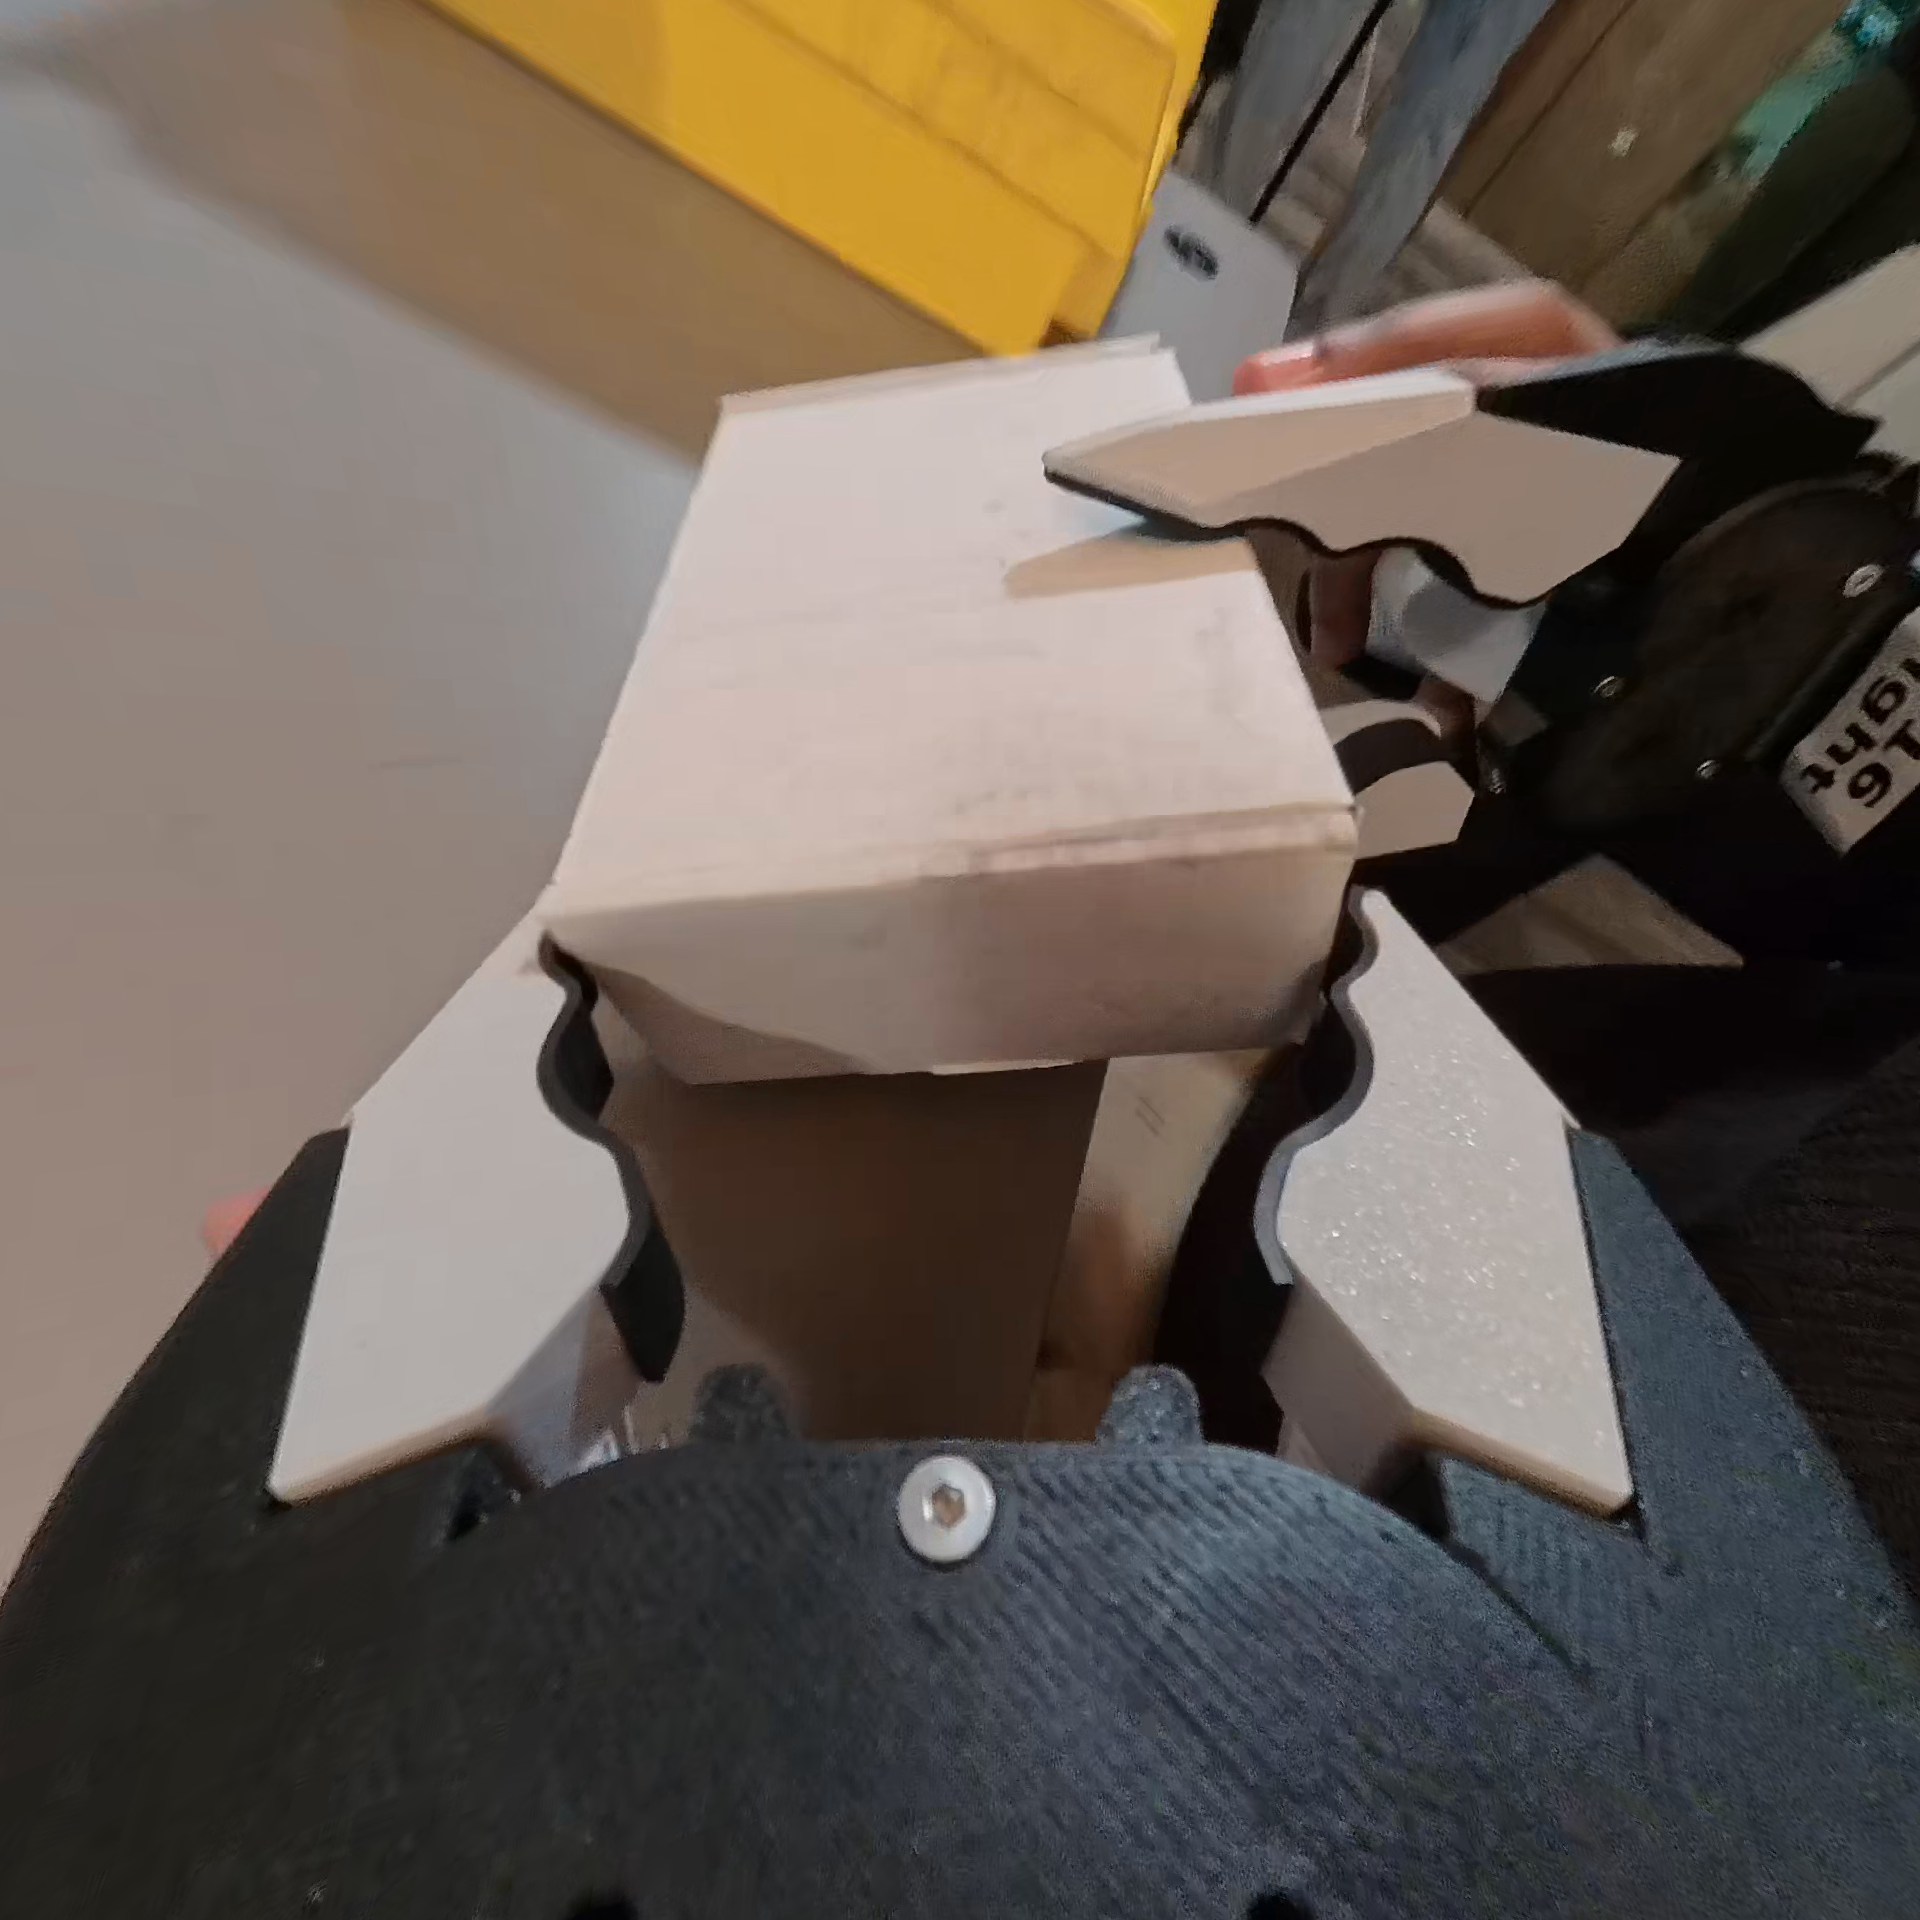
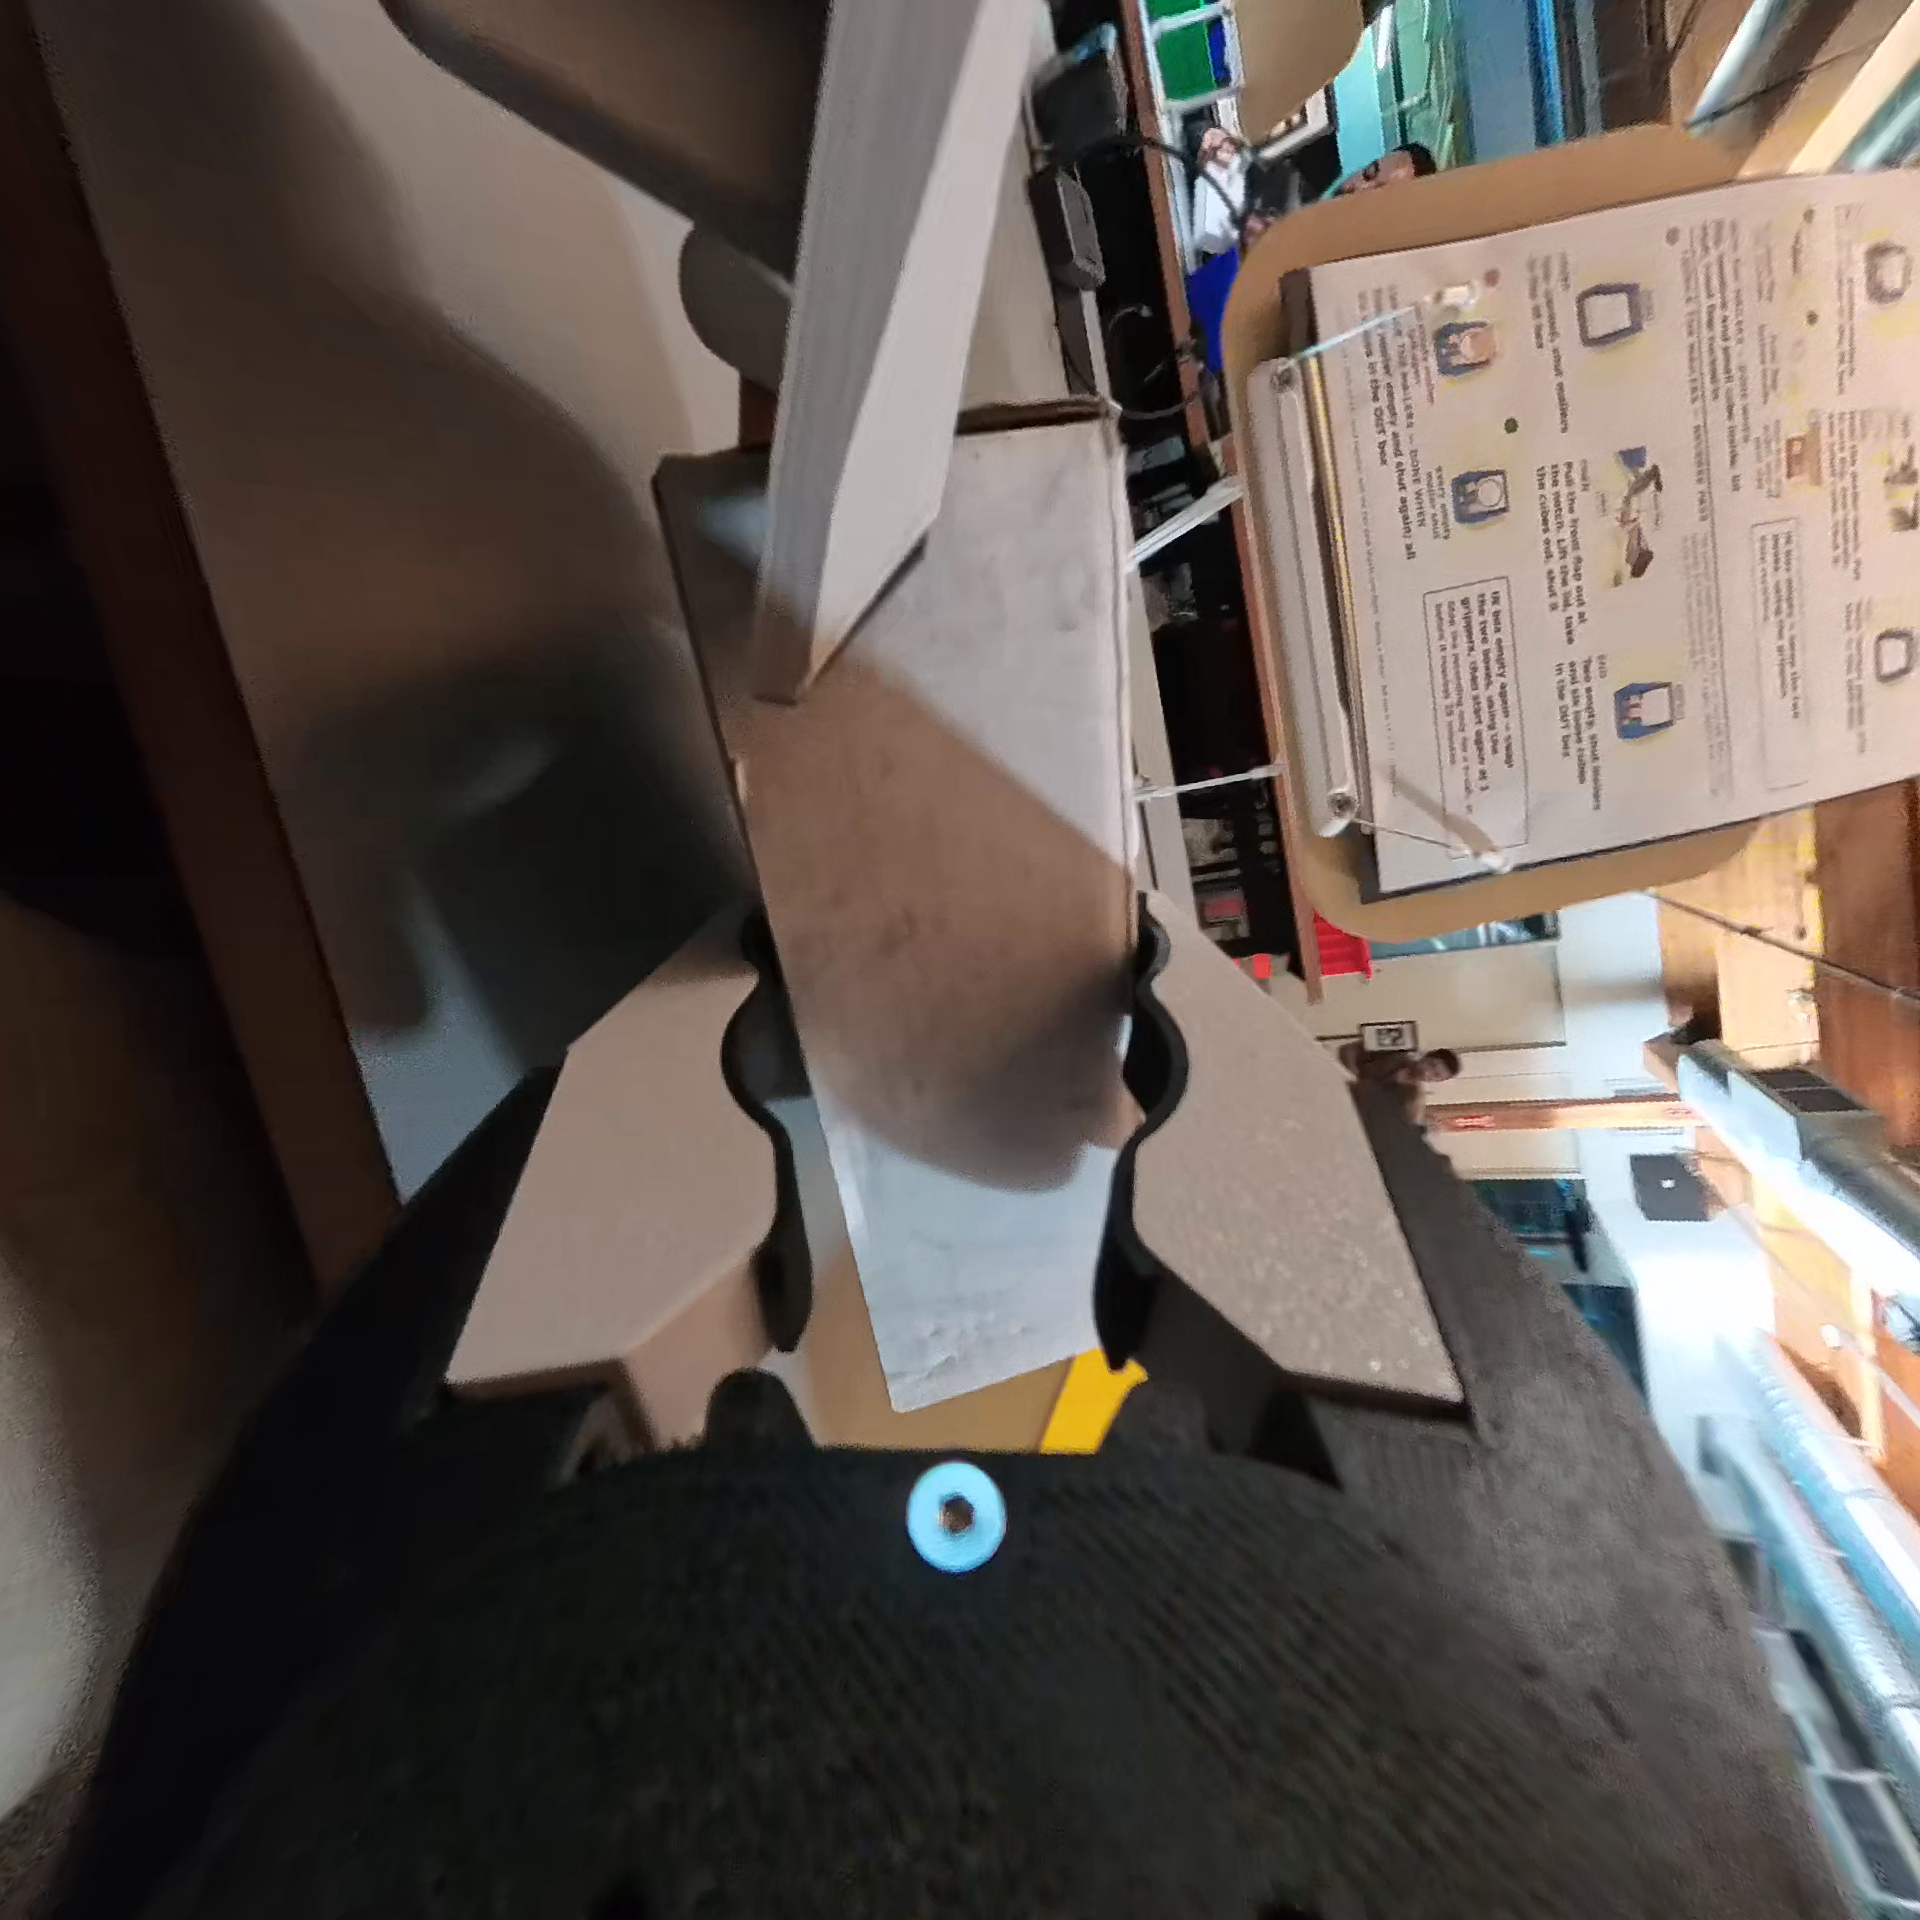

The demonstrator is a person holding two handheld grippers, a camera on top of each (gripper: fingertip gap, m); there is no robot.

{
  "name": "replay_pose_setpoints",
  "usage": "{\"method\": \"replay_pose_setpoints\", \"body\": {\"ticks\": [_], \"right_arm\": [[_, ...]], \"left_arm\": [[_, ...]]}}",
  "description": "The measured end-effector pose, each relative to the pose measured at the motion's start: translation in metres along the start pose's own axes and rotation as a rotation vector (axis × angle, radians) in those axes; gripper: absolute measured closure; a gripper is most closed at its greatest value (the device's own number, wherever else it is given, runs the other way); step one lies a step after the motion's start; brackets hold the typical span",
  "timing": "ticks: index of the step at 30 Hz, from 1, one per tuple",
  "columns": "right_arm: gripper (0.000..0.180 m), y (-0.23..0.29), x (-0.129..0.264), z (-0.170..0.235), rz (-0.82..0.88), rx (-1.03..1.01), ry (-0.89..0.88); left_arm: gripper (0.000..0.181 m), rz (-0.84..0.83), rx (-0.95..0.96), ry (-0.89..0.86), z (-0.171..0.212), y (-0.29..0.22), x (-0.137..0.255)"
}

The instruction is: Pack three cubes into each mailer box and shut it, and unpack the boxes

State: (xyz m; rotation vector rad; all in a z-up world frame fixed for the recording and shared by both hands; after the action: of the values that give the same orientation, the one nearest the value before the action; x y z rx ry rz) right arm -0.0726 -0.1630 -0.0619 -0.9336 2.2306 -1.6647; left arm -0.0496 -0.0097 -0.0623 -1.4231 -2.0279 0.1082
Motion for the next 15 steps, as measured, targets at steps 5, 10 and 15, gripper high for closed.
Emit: {"method": "replay_pose_setpoints", "body": {"ticks": [5,10,15], "right_arm": [[0.114,-0.017,0.002,0.014,0.004,-0.176,-0.025],[0.114,-0.025,0.004,0.023,-0.005,-0.272,-0.053],[0.114,-0.021,0.004,0.021,-0.020,-0.210,-0.078]], "left_arm": [[0.036,-0.022,-0.069,-0.191,-0.010,0.007,0.022],[0.041,-0.134,-0.340,-0.204,-0.014,-0.006,0.030],[0.058,-0.248,-0.640,-0.114,-0.008,-0.028,0.018]]}}
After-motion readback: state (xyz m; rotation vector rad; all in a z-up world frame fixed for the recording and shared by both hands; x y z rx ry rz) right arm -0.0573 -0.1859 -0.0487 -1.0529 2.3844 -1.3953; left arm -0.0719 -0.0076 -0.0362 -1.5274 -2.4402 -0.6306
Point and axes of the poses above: each gripper's, where its closed fingertips meet, x back along the fingers, z out of its underside, y = z × x across the jaws, the point moved 9 cm from there along x, back along the fingers, and after that the axes turned 6 degrees about z, right-handed, at the moved point
